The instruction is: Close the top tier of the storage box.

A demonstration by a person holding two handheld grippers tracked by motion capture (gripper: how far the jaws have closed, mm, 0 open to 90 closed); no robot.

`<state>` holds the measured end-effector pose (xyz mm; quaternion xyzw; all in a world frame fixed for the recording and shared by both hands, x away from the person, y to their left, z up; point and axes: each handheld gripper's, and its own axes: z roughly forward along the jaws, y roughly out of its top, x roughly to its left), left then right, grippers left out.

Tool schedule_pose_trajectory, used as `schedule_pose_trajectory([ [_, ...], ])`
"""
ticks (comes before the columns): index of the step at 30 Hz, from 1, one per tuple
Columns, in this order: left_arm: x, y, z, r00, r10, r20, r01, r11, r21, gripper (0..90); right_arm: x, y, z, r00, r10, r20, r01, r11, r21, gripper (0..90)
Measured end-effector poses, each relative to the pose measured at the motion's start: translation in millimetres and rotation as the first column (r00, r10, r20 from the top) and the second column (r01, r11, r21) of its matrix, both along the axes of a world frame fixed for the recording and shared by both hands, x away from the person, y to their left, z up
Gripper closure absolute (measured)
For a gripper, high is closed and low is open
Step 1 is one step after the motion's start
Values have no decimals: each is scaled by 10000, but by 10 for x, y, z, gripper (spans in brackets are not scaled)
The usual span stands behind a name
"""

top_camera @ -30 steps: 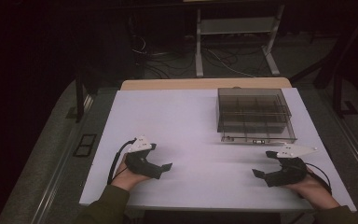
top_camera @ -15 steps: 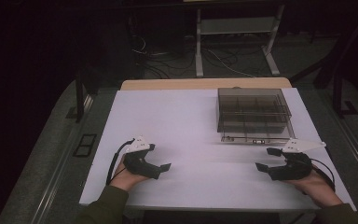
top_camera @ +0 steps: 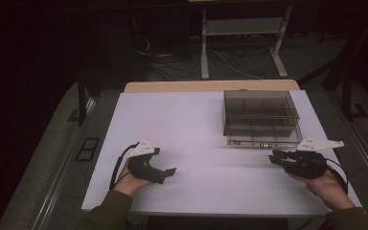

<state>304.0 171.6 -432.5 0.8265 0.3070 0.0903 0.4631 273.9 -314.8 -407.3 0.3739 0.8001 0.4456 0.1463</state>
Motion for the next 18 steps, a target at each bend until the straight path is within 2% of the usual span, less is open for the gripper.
schedule_pose_trajectory([
  [4, -1, -3, -3, 10000, -19, 7, 19, 10000, -14, 0, 24, -18, 18, 10000, -45, 24, 46, 9999, -117, 887],
  [18, 0, -4, -8, 10000, -43, -57, 43, 10000, -69, 0, 120, -28, 44, 9993, -354, 110, 357, 9991, -225, 890],
])
